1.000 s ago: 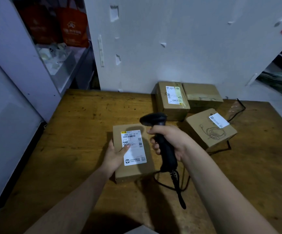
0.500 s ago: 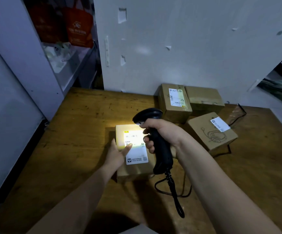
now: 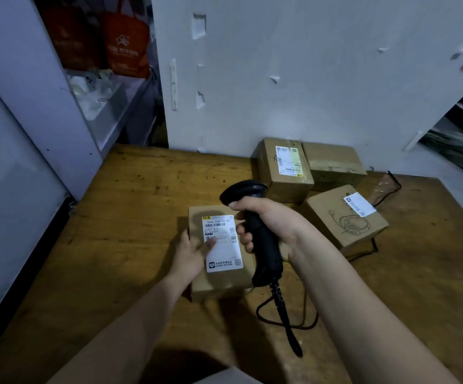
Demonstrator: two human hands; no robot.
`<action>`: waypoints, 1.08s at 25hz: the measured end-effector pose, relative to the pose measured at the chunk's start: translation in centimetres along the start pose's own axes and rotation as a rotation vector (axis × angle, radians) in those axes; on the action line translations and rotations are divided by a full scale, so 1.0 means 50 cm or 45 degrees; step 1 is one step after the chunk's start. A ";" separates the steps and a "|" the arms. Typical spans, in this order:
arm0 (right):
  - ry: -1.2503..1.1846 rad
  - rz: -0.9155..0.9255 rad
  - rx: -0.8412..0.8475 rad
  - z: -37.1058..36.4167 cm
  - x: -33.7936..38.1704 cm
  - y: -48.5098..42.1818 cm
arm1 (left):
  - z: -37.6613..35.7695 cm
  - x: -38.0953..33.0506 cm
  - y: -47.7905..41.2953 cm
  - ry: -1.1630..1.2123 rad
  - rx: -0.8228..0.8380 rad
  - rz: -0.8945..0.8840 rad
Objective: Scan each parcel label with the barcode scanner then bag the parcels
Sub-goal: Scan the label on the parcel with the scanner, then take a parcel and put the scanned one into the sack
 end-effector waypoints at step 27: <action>0.332 0.065 -0.160 -0.142 -0.338 -0.187 | 0.244 0.128 0.269 0.651 -0.364 0.473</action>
Point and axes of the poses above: each hand's wrist, its own y-axis away from the middle knuckle, its own z-axis out of the back of the hand, x = y × z, the point moved 5 cm from there along -y, towards the middle knuckle, and after that the axes turned 4 degrees about -x, right-handed, at the moved point
